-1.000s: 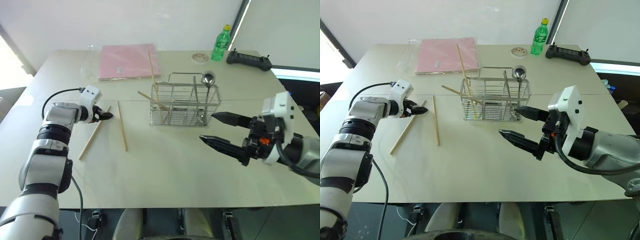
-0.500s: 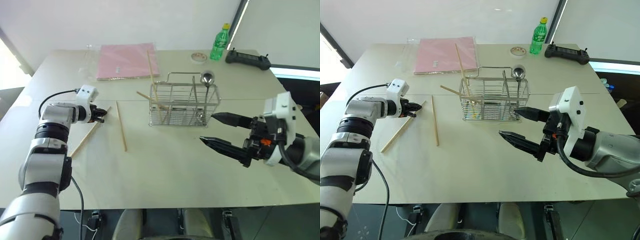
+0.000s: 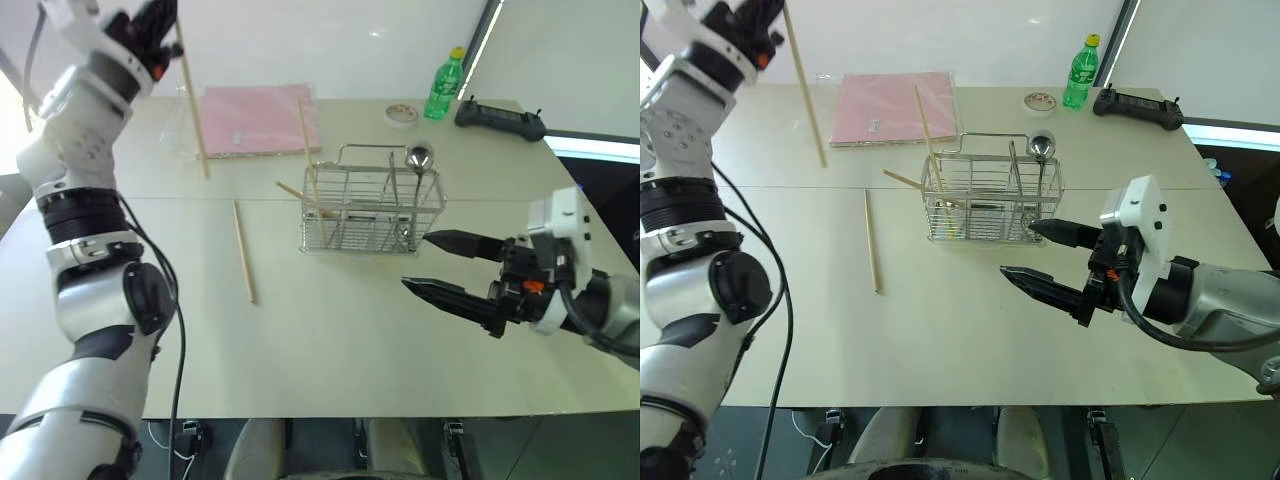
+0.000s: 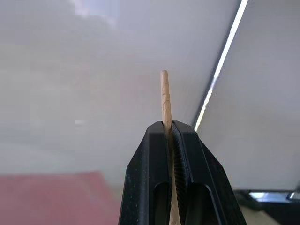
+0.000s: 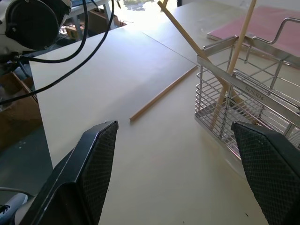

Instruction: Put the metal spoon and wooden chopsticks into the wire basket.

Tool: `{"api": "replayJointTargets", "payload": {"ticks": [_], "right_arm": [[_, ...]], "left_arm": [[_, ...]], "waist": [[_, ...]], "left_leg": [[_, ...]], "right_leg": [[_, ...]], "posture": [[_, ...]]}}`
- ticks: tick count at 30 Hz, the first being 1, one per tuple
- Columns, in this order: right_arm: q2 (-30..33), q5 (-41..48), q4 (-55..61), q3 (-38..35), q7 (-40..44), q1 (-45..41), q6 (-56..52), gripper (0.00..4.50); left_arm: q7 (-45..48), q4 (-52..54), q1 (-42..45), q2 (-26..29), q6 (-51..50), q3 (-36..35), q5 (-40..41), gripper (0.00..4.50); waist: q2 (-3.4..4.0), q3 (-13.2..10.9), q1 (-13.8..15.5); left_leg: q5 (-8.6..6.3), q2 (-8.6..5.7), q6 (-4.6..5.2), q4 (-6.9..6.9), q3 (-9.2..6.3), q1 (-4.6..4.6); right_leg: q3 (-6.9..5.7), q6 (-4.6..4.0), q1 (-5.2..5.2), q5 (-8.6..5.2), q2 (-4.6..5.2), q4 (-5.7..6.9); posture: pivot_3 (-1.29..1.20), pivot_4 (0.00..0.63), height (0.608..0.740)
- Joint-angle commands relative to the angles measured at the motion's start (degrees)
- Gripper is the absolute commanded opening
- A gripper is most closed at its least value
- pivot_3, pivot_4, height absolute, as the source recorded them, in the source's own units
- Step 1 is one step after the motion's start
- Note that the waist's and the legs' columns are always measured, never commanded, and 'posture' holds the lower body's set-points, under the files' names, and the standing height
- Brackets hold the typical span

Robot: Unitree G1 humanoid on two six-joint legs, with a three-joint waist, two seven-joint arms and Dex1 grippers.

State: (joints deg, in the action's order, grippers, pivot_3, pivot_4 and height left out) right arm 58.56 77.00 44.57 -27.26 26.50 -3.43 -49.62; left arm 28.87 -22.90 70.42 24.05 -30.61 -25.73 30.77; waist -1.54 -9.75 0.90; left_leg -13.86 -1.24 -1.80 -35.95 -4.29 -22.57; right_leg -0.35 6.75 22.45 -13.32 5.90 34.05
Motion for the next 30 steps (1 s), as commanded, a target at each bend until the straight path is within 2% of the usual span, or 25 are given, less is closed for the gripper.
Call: {"api": "replayJointTargets", "payload": {"ticks": [1, 4, 9, 15, 23, 27, 30], "right_arm": [[0.4, 0.3, 0.1, 0.3, 0.0, -1.4, 1.4, 3.99], [0.0, 0.4, 0.3, 1.1, -0.7, -2.1, 1.6, 3.99], [-0.7, 0.9, 1.3, 1.0, -2.4, -1.5, 2.0, 3.99], [-1.2, 2.4, 3.2, -0.3, -5.6, 0.3, 2.7, 3.99], [-0.9, 4.2, 3.9, -1.0, -8.4, 1.7, 4.2, 3.99], [-0.6, 5.4, 4.2, -1.8, -9.4, 2.2, 4.5, 3.99], [-0.5, 6.4, 3.9, -2.3, -9.9, 2.4, 4.9, 3.99]], "left_arm": [[-0.7, 6.4, 1.7, -4.6, 1.6, 4.0, 1.8, 0.02], [0.9, 6.9, 1.0, -8.6, 5.3, 7.9, 0.4, 0.02], [1.3, 3.5, 1.6, -12.9, 9.2, 10.0, 0.4, 0.02], [2.2, -4.2, 3.2, -16.0, 14.6, 11.4, -0.7, 0.02], [2.4, -6.4, 0.1, -20.5, 20.4, 13.4, -2.6, 0.02], [2.7, -5.5, -3.3, -22.6, 25.8, 16.7, -6.7, 0.02], [2.6, -3.0, -5.2, -23.3, 26.4, 17.9, -7.1, 1.07]], "waist": [[0.01, 0.0, 0.0], [0.00, 0.0, 0.0], [0.02, 0.0, -0.3], [0.01, 0.0, 0.0], [-0.03, 0.0, 0.0], [-0.02, 0.0, 0.0], [-0.01, 0.0, 0.0]], "left_leg": [[0.00, -0.06, 0.00, -0.01, 0.03, 0.08], [0.00, -0.08, 0.00, -0.09, 0.03, 0.12], [0.00, -0.08, 0.02, -0.05, 0.13, 0.11], [0.00, -0.02, 0.05, -0.03, 0.06, 0.07], [-0.01, -0.03, 0.05, -0.07, 0.04, 0.03], [-0.01, -0.02, 0.05, -0.06, 0.03, 0.05], [-0.01, -0.02, 0.05, -0.08, 0.05, 0.07]], "right_leg": [[0.00, 0.00, -0.08, 0.00, 0.00, 0.00], [0.00, -0.16, -0.14, -0.09, -0.04, 0.01], [0.06, -0.17, -0.07, -0.09, -0.07, 0.00], [0.05, -0.15, -0.04, -0.09, -0.24, 0.00], [0.06, -0.19, -0.08, -0.11, -0.22, -0.07], [0.06, -0.19, -0.09, -0.11, -0.24, -0.06], [0.07, -0.20, -0.11, -0.11, -0.24, -0.05]], "posture": [[0.00, 0.150, 0.721], [0.00, 0.150, 0.721], [0.00, 0.150, 0.721], [0.00, 0.150, 0.721], [0.00, 0.150, 0.721], [0.00, 0.150, 0.721], [0.00, 0.150, 0.721]]}}
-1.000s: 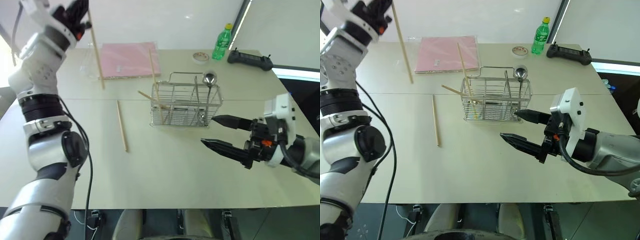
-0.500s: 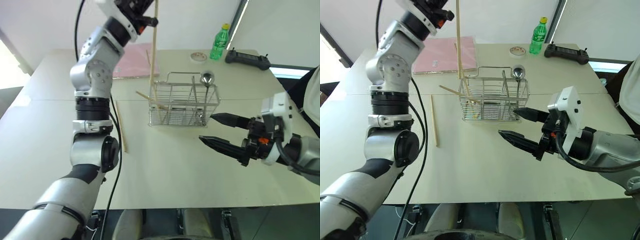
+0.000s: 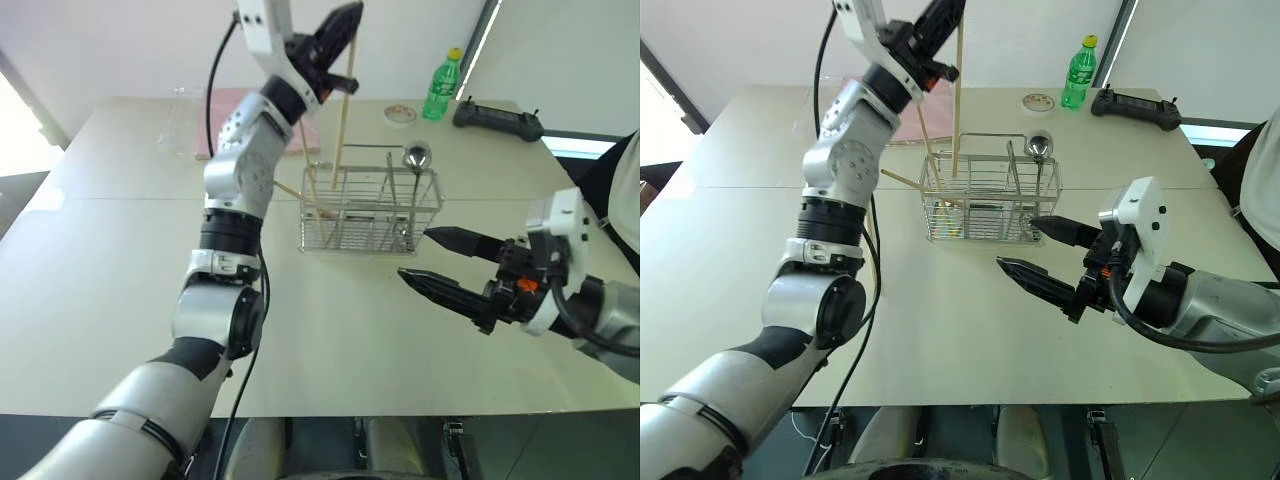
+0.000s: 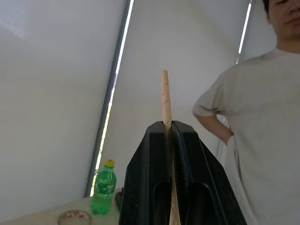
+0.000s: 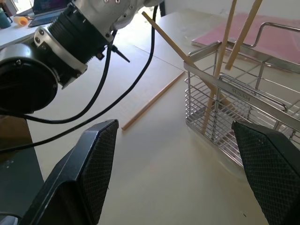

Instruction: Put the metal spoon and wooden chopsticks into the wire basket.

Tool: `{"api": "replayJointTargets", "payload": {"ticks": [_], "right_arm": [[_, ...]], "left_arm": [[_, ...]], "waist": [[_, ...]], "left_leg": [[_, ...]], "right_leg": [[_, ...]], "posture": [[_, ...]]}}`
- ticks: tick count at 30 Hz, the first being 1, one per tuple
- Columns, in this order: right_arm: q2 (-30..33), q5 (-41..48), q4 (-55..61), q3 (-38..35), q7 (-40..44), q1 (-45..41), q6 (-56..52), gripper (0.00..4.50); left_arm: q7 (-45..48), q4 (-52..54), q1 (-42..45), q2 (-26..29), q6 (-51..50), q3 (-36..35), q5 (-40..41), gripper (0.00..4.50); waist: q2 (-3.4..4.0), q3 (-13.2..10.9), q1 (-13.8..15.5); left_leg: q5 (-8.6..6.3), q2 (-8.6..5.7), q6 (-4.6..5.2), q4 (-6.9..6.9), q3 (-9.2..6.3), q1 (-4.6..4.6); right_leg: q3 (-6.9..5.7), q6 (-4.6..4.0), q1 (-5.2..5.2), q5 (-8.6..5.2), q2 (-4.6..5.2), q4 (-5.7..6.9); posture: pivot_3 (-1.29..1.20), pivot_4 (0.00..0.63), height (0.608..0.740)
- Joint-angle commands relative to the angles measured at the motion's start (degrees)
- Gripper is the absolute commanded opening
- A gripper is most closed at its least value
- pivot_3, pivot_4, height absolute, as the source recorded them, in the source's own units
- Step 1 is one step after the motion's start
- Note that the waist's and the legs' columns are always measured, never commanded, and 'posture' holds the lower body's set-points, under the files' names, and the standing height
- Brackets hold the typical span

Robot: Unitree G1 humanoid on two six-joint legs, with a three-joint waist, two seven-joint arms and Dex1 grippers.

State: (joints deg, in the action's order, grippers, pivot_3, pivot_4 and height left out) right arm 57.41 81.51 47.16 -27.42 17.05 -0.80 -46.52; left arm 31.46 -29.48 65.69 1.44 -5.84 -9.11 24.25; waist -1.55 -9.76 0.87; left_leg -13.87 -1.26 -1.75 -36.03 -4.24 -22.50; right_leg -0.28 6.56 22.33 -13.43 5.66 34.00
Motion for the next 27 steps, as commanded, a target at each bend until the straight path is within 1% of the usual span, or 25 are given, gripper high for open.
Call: {"api": "replayJointTargets", "payload": {"ticks": [1, 4, 5, 6, 10, 16, 18, 20, 23, 27], "right_arm": [[0.7, 1.9, 1.1, -2.1, -0.5, -0.2, 1.8, 3.99], [0.7, 1.8, 0.9, -1.6, -0.6, -0.3, 2.2, 3.99], [0.6, 1.7, 0.8, -1.4, -0.6, -0.4, 2.3, 3.99], [0.5, 1.5, 0.7, -1.1, -0.6, -0.5, 2.4, 3.99], [0.4, 1.0, 0.2, -0.3, -0.4, -1.0, 2.5, 3.99], [0.3, 0.3, -0.5, 0.7, 0.3, -1.6, 2.6, 3.99], [0.4, 0.3, -0.7, 1.2, 0.6, -2.2, 2.6, 3.99], [0.4, 0.2, -0.9, 1.3, 0.9, -2.2, 2.6, 3.99], [0.2, -0.7, -1.2, 1.4, 1.7, -1.8, 2.5, 3.99], [0.1, -2.7, -0.8, 1.8, 3.0, -0.6, 2.2, 3.99]], "left_arm": [[-0.3, 5.1, -1.0, -1.1, 0.9, 1.5, -0.1, 1.58], [-0.8, 10.0, -2.7, -1.9, -2.0, 2.2, 1.3, 3.04], [-1.4, 11.2, -2.9, -2.0, -3.7, 1.8, 2.4, 3.60], [-2.2, 12.0, -3.0, -1.8, -5.1, 1.1, 3.2, 4.05], [-4.7, 13.3, -2.2, 0.5, -9.2, -1.8, 5.7, 4.05], [-6.6, 10.4, 0.8, 6.6, -11.1, -5.4, 6.5, 4.05], [-5.8, 7.2, 2.9, 13.1, -12.4, -6.4, 4.8, 4.05], [-5.0, 5.4, 4.3, 18.2, -15.4, -6.9, 4.6, 4.05], [-3.9, 4.3, 5.5, 23.7, -21.3, -6.3, 5.0, 4.05], [-1.3, 5.3, 3.5, 31.4, -33.5, -0.7, 1.6, 4.05]], "waist": [[0.00, 0.0, 0.1], [0.00, 0.0, 0.3], [0.00, 0.0, 0.4], [0.00, 0.0, 0.5], [0.02, 0.0, 0.8], [0.01, 0.0, 1.0], [0.00, 0.0, 1.2], [0.01, 0.0, 1.1], [0.02, 0.0, 1.3], [-0.02, 0.0, 1.3]], "left_leg": [[0.00, 0.00, 0.00, -0.01, -0.01, 0.01], [0.00, 0.01, 0.00, -0.06, -0.03, 0.00], [0.00, 0.01, 0.00, -0.07, -0.04, -0.02], [0.00, 0.01, 0.00, -0.08, -0.04, -0.02], [0.00, 0.01, 0.01, -0.03, -0.03, 0.00], [0.00, 0.07, 0.01, -0.03, -0.05, 0.01], [0.00, 0.06, 0.01, -0.04, -0.04, 0.01], [0.00, 0.06, 0.01, -0.02, -0.03, -0.01], [0.00, 0.07, 0.01, 0.09, -0.04, 0.01], [0.00, 0.04, 0.01, 0.06, -0.11, -0.03]], "right_leg": [[0.00, 0.00, -0.01, 0.00, 0.00, 0.00], [0.00, -0.02, -0.04, 0.00, 0.00, 0.00], [0.00, -0.02, -0.04, 0.00, 0.00, 0.00], [0.00, -0.02, -0.04, 0.00, 0.00, -0.01], [0.00, 0.00, 0.00, 0.00, -0.03, 0.00], [-0.01, -0.01, 0.01, 0.00, -0.11, 0.05], [-0.01, -0.02, 0.00, 0.00, -0.10, 0.02], [-0.01, -0.02, 0.06, 0.00, -0.10, 0.03], [-0.01, -0.01, 0.08, -0.01, -0.11, 0.05], [-0.05, 0.01, 0.03, -0.01, -0.10, 0.02]], "posture": [[0.00, 0.150, 0.721], [0.00, 0.150, 0.721], [0.00, 0.150, 0.721], [0.00, 0.150, 0.721], [0.00, 0.150, 0.721], [0.00, 0.150, 0.721], [0.00, 0.150, 0.721], [0.00, 0.150, 0.721], [0.00, 0.150, 0.721], [0.00, 0.150, 0.721]]}}
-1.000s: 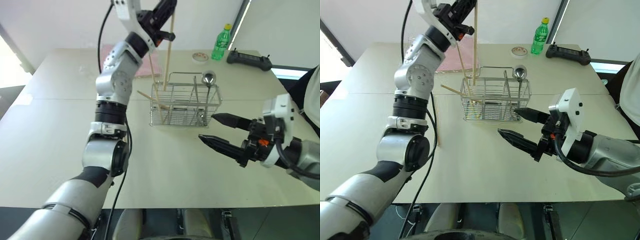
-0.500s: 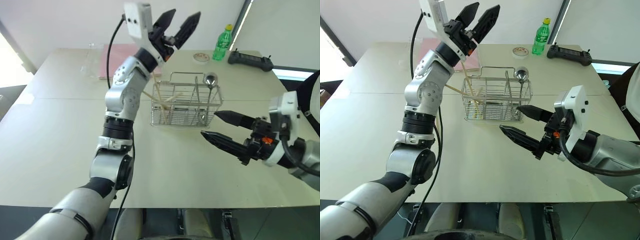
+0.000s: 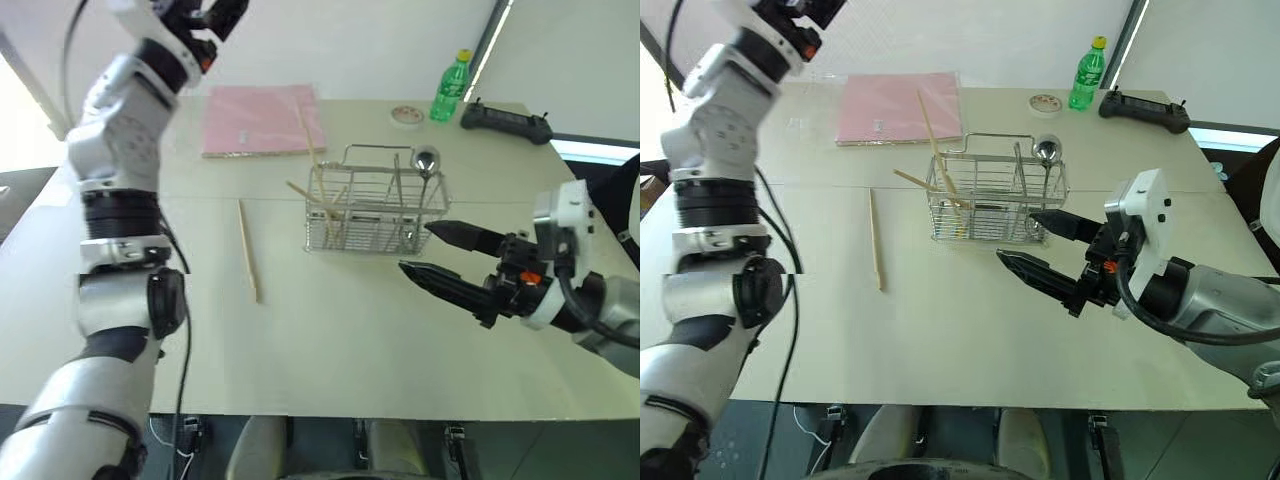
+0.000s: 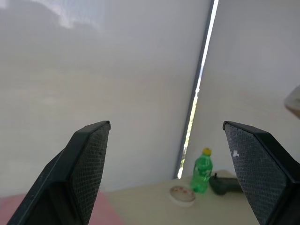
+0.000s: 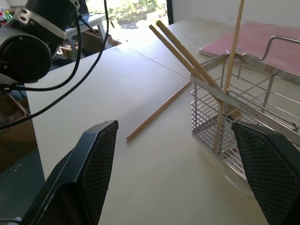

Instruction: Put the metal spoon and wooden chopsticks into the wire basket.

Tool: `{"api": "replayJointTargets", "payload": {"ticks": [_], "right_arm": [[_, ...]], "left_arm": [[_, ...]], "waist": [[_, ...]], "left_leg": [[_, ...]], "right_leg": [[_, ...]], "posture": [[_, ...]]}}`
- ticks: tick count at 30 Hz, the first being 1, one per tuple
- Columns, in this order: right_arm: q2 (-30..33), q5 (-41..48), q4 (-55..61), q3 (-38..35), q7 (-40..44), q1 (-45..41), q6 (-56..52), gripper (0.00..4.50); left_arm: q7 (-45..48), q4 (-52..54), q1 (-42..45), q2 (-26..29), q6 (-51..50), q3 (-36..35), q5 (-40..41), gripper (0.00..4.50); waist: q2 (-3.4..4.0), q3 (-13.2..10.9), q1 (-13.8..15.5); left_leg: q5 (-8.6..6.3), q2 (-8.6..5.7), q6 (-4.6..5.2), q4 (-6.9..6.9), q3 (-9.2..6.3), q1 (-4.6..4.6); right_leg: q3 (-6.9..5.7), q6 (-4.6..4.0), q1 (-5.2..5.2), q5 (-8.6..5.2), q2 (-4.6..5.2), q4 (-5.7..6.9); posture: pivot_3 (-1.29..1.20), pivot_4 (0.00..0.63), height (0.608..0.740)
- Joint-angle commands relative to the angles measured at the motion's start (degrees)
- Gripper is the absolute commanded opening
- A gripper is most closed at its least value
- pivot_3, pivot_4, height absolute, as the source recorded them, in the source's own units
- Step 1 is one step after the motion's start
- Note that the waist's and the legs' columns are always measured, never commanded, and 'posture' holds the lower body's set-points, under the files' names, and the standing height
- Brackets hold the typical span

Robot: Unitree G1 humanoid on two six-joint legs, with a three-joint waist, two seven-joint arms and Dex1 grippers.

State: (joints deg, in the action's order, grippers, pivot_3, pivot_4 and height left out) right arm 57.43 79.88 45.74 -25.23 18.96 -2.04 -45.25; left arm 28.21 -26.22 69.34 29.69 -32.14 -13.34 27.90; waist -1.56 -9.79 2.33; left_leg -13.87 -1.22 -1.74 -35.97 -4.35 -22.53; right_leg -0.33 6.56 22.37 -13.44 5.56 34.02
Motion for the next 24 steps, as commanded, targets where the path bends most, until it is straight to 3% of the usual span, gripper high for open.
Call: {"api": "replayJointTargets", "payload": {"ticks": [1, 7, 15, 24], "right_arm": [[0.0, -1.6, 0.8, -0.4, 1.6, 1.1, 0.9, 3.99], [-0.4, -4.0, 1.4, 0.0, 3.4, 2.8, 1.3, 3.99], [-2.4, -4.8, 2.2, 2.3, 2.1, 2.1, 2.1, 3.99], [-5.2, -5.5, 4.0, 5.3, -1.0, 1.5, 3.4, 3.99]], "left_arm": [[2.2, 2.8, -1.4, 4.7, -10.9, 5.5, -3.1, 4.05], [-0.1, 7.0, -7.9, 7.8, -26.2, 11.1, -6.6, 4.05], [-13.3, 6.0, -12.6, -0.6, -43.0, 6.6, -8.7, 4.05], [-19.2, 5.2, -13.4, -7.9, -48.0, 7.4, -12.0, 4.05]], "waist": [[0.01, 0.0, -0.2], [-0.01, 0.0, -0.2], [-0.03, 0.0, -0.2], [-0.03, 0.0, -0.2]], "left_leg": [[0.00, -0.01, 0.00, -0.01, 0.02, 0.00], [0.00, 0.06, -0.01, 0.02, -0.01, 0.07], [0.00, 0.05, -0.02, 0.01, -0.06, 0.02], [0.00, 0.03, -0.03, 0.01, -0.05, 0.02]], "right_leg": [[0.02, -0.01, 0.00, 0.00, 0.01, 0.00], [0.04, -0.04, 0.05, 0.00, 0.00, 0.10], [0.04, -0.02, 0.06, 0.01, 0.05, 0.04], [0.04, -0.02, 0.10, 0.01, 0.03, 0.08]], "posture": [[0.00, 0.150, 0.721], [0.00, 0.150, 0.721], [0.00, 0.150, 0.721], [0.00, 0.150, 0.721]]}}
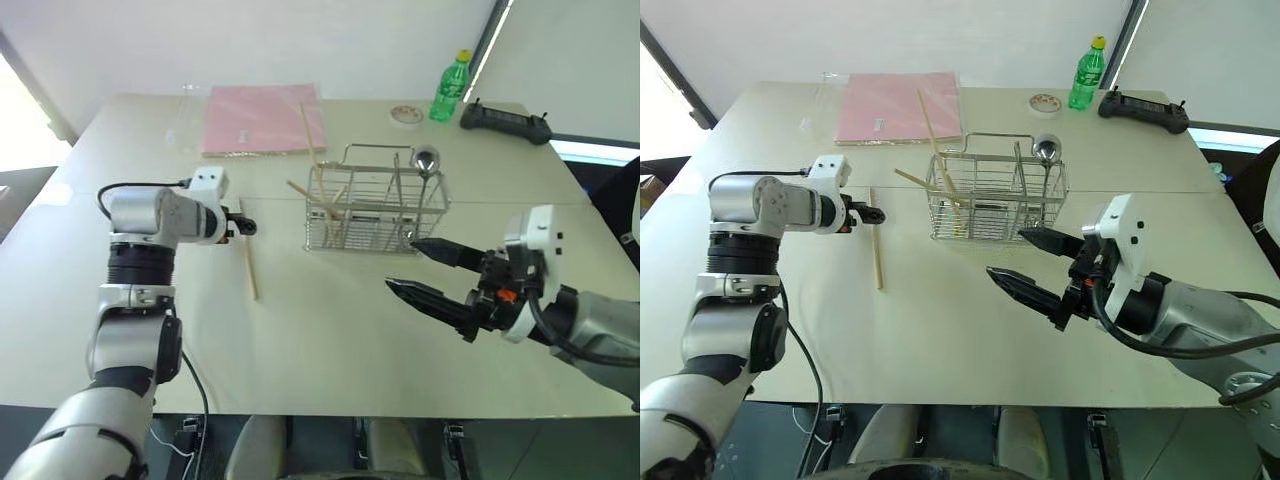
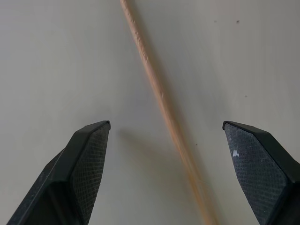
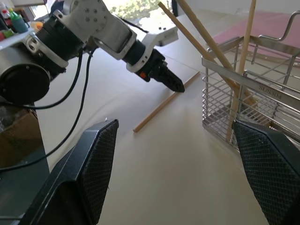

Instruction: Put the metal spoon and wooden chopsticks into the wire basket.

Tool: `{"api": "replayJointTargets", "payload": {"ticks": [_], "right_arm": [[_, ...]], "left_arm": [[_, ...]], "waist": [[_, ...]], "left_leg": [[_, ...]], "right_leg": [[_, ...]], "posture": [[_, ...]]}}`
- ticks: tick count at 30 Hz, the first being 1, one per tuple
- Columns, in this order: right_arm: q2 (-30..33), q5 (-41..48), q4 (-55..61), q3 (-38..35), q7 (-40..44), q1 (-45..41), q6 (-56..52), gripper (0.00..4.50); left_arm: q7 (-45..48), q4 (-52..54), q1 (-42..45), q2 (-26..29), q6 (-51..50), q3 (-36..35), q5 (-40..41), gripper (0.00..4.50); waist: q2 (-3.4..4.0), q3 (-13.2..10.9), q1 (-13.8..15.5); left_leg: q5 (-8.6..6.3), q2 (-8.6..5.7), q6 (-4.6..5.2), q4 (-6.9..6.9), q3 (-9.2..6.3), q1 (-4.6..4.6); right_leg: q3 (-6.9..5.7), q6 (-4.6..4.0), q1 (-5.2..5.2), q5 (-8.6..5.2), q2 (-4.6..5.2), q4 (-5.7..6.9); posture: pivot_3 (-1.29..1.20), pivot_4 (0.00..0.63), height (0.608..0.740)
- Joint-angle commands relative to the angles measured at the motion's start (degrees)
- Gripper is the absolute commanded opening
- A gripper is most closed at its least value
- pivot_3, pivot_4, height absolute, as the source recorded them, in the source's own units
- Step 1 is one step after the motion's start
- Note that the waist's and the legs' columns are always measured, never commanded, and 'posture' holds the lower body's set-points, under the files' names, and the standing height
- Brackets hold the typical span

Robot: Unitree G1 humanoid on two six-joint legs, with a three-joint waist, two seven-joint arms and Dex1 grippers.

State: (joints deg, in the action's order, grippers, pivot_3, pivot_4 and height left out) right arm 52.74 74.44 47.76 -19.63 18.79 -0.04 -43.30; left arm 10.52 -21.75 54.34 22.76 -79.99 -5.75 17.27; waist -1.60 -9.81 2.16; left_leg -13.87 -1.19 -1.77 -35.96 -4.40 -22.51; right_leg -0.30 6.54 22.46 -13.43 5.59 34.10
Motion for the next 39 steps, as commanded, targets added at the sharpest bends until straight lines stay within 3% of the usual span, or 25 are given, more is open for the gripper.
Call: {"api": "replayJointTargets", "payload": {"ticks": [1, 12, 24, 27, 33, 39], "right_arm": [[-0.6, 0.1, 2.0, -0.2, -1.0, -0.6, 1.5, 3.99], [-0.7, 1.1, 2.6, 0.2, -2.6, -0.3, 2.1, 3.99], [-0.4, 1.7, 2.5, -0.6, -3.0, 0.6, 2.7, 3.99], [-0.3, 1.7, 2.6, -1.0, -2.9, 1.0, 2.8, 3.99], [-0.1, 1.9, 2.4, -2.3, -2.5, 2.2, 3.2, 3.99], [0.0, 1.8, 2.0, -3.5, -1.4, 3.2, 3.3, 3.99]], "left_arm": [[-1.5, 0.0, 1.7, -1.5, -0.2, 0.0, -1.6, 4.05], [-3.7, -15.2, 6.2, -6.3, 8.8, -2.5, -4.7, 4.05], [-5.6, -32.6, 13.4, -6.9, 17.1, -4.6, -6.9, 4.05], [-6.9, -34.4, 14.0, -7.0, 18.1, -5.8, -6.8, 3.16], [-8.4, -36.0, 14.5, -7.2, 18.4, -7.4, -6.4, 0.06], [-8.9, -35.0, 14.1, -7.6, 19.8, -8.2, -6.1, 0.06]], "waist": [[0.01, 0.0, 0.0], [0.28, 0.2, 0.3], [0.40, 0.2, 0.2], [0.44, 0.3, 0.2], [0.44, 0.3, 0.3], [0.43, 0.3, 0.3]], "left_leg": [[0.00, 0.00, 0.00, -0.01, 0.00, 0.00], [0.00, -0.04, -0.01, -0.09, -0.03, 0.08], [0.00, -0.06, -0.01, -0.10, -0.01, 0.12], [0.00, -0.06, -0.02, -0.11, -0.01, 0.12], [0.01, -0.07, -0.03, -0.11, -0.01, 0.11], [0.00, -0.19, -0.03, -0.08, 0.00, 0.09]], "right_leg": [[0.00, 0.00, -0.01, 0.00, 0.01, -0.01], [-0.01, -0.01, -0.16, 0.00, 0.06, 0.00], [-0.04, 0.02, -0.19, 0.01, 0.06, 0.02], [-0.04, 0.03, -0.19, 0.01, 0.06, 0.02], [-0.04, 0.09, -0.20, 0.00, 0.08, 0.01], [-0.04, 0.20, -0.21, 0.01, 0.22, -0.02]], "posture": [[0.00, 0.150, 0.721], [0.00, 0.150, 0.721], [0.00, 0.150, 0.721], [0.00, 0.150, 0.721], [0.00, 0.150, 0.721], [0.00, 0.150, 0.721]]}}
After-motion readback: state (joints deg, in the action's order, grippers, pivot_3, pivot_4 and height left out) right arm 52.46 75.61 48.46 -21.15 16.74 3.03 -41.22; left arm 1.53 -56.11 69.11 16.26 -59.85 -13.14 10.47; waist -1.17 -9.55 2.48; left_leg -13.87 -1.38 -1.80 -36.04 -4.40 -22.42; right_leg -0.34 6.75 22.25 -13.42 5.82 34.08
